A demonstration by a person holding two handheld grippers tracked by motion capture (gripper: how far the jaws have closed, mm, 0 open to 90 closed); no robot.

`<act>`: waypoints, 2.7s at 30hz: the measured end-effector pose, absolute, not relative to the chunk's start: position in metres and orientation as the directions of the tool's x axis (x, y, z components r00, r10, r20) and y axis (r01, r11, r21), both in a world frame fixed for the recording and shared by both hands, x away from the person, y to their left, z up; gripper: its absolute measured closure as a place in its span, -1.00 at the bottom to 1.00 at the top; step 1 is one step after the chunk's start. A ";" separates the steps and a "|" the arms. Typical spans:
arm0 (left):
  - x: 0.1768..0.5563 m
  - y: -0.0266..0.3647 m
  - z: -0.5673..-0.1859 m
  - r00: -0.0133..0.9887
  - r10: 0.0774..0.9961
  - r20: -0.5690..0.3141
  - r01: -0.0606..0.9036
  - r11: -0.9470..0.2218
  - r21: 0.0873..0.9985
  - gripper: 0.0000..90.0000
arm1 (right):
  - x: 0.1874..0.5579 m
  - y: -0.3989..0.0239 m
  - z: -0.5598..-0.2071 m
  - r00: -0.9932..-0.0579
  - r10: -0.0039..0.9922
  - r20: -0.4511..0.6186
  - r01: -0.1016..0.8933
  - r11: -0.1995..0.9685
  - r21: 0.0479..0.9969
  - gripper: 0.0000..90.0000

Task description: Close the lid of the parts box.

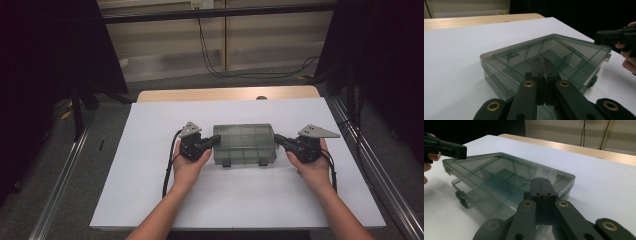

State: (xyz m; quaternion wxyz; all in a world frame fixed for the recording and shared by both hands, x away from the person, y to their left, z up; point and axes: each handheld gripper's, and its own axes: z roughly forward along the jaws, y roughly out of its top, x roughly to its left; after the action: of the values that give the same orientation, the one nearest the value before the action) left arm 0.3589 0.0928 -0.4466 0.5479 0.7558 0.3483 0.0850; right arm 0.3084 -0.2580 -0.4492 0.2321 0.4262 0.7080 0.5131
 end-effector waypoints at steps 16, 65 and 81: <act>0.332 0.106 -0.458 0.742 0.626 -0.241 0.414 -0.144 0.899 1.00 | 0.283 -0.247 -0.456 -0.522 0.847 0.098 0.351 0.109 0.930 1.00; 0.309 0.113 -0.464 0.750 0.644 -0.153 0.351 -0.191 0.917 0.21 | 0.260 -0.250 -0.469 -0.477 0.875 0.084 0.348 0.100 0.932 -0.18; 0.302 0.144 -0.461 0.769 0.617 -0.167 0.363 -0.207 0.908 -1.00 | 0.244 -0.272 -0.469 -0.449 0.891 0.070 0.367 0.113 0.923 -1.00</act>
State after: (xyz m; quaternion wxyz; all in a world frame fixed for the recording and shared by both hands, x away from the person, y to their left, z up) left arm 0.3025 0.1440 -0.4610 0.5430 0.7679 0.3192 0.1168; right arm 0.2439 -0.2721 -0.4688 0.2675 0.4516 0.6963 0.4896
